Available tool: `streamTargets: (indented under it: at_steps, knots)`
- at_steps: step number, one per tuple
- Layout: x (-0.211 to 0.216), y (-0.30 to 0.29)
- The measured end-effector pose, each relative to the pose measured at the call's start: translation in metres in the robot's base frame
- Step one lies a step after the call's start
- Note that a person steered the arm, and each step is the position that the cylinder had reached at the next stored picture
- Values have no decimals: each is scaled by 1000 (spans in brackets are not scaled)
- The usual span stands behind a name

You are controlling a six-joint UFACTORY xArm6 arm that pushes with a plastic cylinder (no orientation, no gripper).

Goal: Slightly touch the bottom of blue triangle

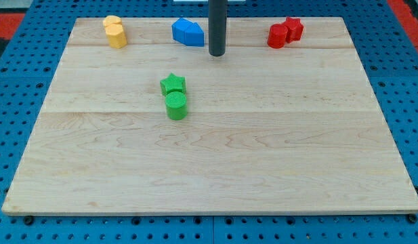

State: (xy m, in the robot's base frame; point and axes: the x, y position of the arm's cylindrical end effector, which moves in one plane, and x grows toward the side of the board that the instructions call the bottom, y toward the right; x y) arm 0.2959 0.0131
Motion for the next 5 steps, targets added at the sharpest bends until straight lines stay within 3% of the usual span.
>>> streamTargets:
  at_steps: [5]
  knots:
    - [0,8]
